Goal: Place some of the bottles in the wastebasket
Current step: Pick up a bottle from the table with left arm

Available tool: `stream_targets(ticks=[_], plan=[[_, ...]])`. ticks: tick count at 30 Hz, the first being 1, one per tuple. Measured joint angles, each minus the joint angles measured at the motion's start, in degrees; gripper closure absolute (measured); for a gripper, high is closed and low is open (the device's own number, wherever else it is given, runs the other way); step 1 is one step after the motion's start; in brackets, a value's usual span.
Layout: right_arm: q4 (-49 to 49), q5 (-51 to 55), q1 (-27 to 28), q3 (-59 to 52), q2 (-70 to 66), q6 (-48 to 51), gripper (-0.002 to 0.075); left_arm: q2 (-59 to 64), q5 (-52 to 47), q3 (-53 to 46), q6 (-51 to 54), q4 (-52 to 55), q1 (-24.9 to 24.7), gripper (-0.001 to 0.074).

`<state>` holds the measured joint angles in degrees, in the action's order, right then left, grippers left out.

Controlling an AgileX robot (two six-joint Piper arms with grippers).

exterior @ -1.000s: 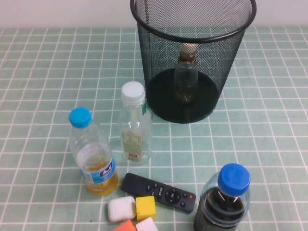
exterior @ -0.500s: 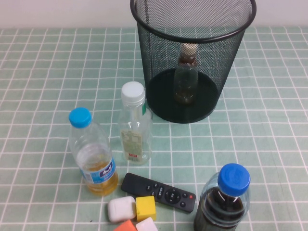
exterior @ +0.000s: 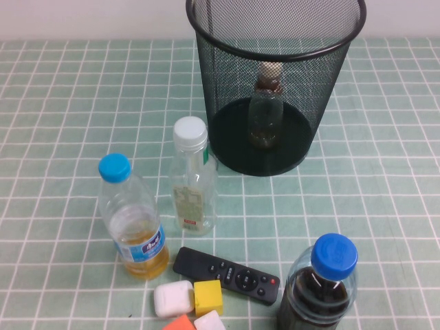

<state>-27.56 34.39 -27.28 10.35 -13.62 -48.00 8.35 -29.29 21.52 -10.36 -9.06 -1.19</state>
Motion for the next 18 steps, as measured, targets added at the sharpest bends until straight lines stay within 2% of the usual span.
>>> stream_targets(ticks=[5, 9, 15, 18], plan=[[0.0, 0.0, 0.0, 0.0, 0.0, 0.0, 0.0734, 16.2, -19.5, 18.8, 17.3, -10.0, 0.0, 0.0738], [0.0, 0.0, 0.0, 0.0, 0.0, 0.0, 0.0734, 30.7, -31.4, 30.6, 30.8, -19.5, 0.0, 0.0738], [0.0, 0.0, 0.0, 0.0, 0.0, 0.0, 0.0734, 49.2, -36.1, 46.1, 43.5, -26.9, -0.2, 0.0738], [0.0, 0.0, 0.0, 0.0, 0.0, 0.0, 0.0734, 57.6, -35.5, 51.5, 45.2, -27.5, -3.2, 0.0738]])
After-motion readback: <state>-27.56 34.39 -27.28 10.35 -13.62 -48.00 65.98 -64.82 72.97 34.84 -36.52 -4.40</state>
